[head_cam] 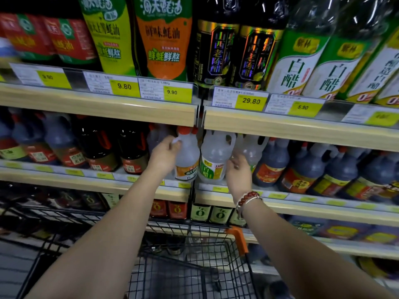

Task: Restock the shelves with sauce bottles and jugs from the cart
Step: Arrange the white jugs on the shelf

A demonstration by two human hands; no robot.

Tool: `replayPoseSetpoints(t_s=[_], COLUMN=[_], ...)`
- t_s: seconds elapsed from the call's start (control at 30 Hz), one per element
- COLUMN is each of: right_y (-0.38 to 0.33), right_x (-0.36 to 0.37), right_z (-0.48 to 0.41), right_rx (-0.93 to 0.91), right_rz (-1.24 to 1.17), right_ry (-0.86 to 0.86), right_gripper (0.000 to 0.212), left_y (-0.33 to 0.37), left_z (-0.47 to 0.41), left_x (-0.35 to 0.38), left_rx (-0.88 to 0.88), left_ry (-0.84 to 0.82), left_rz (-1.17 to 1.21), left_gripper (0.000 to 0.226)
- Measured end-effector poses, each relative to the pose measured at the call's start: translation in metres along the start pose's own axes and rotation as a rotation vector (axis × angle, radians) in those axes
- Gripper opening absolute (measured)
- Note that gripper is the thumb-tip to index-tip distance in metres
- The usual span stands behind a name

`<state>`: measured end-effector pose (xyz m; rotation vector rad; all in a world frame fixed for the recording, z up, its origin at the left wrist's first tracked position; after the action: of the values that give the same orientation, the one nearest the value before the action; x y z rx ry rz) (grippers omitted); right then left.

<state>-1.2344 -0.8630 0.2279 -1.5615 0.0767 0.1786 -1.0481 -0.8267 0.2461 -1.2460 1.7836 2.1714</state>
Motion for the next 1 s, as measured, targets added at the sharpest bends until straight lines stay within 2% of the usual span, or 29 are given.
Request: replayPoseSetpoints(t_s=[0.17,0.27,0.37,0.5,0.73,0.87,1.0], right_y=[-0.004,0.001,-0.004,-0.005,0.002,0.003,0.002], right_x=[0.006,0.008,0.009,0.014,0.02,0.015,0.011], right_z=[-0.008,-0.009,-0.017,-0.03,-0.034,-0.032,-0.033], right_rx=[0.02,0.014,0.016,0.059,0.01,-0.035,-0.058], right_rz=[-0.068,-0.104,-0.139,-0.161,-0.007,0.257,0.415], right_ry=[0.005,0.002,0.046,0.162,0.24,0.251,0.257], right_gripper=[0.041,0.041,0.039,0.031,0.023,0.029,0.032], left_y=[-0.009,-0.02,-0.027,-0.023,-0.024,-0.032,-0.035], left_z=[-0.007,0.0,0.008,0.008,0.01,0.002,-0.006], left_x=[0.007,0.028,0.042,0.048,0.042,0.03,0.024], left_rx=[0.015,-0.072,-0.178,-0.177,-0.094,-0.06,-0.068], left_ry=[0.073,0.157,0.207,0.248,0.323,0.331,0.417], left_rz=[-0.065,0.122,0.371,0.469,0.216,0.062,-0.099], left_gripper=[0.027,0.024,0.032,0.03,0.025,0.032,0.031])
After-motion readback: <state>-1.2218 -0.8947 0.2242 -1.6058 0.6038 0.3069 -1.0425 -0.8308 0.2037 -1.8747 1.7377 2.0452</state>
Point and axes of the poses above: each hand's wrist, its own z-axis away from the middle knuckle, its own x-axis out of the palm, y = z × x, the point moved 2 cm from there along -z, towards the middle knuckle, and after that the axes turned 9 degrees about -z, right-handed, at the moved point
